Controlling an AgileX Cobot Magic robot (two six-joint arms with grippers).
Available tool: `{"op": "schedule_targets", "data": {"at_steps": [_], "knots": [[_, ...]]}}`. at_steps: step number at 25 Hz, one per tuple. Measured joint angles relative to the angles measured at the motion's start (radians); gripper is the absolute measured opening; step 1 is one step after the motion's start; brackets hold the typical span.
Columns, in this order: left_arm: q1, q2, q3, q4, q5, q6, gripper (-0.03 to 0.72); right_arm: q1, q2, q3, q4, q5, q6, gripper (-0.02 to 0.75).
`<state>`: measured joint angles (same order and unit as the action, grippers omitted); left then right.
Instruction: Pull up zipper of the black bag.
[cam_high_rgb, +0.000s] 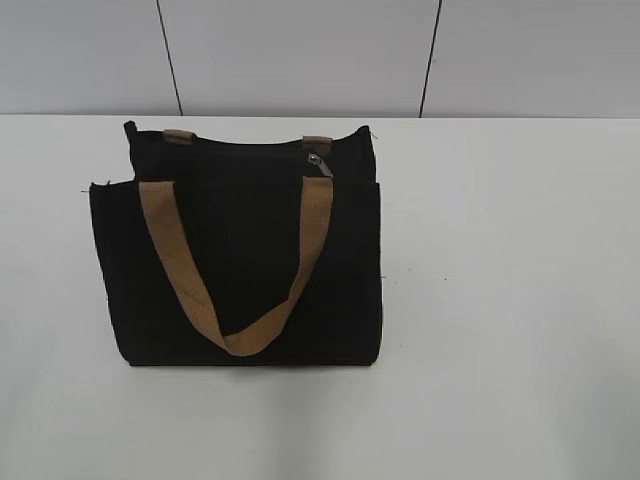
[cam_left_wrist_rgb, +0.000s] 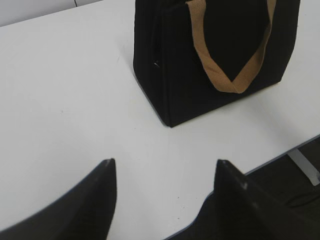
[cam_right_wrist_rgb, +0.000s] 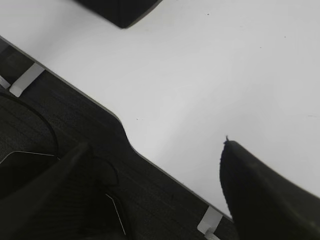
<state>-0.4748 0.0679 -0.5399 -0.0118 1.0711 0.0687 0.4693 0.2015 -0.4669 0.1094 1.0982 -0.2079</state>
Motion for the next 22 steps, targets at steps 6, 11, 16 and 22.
{"op": "schedule_targets", "data": {"at_steps": [6,11,16,22], "knots": [[0.0,0.0,0.0,-0.002,0.0,0.001,0.384,0.0,0.0,0.0,0.0,-0.001,0.001,0.594],[0.0,0.0,0.0,-0.002,-0.001,0.003,0.388,0.0,0.0,0.0,0.0,-0.002,0.001,0.594],[0.0,0.0,0.0,-0.002,-0.001,0.003,0.384,0.0,0.0,0.0,0.0,-0.002,0.002,0.594],[0.028,-0.002,0.0,-0.002,-0.001,0.003,0.377,-0.031,0.0,0.0,0.002,-0.002,0.003,0.594]]}}
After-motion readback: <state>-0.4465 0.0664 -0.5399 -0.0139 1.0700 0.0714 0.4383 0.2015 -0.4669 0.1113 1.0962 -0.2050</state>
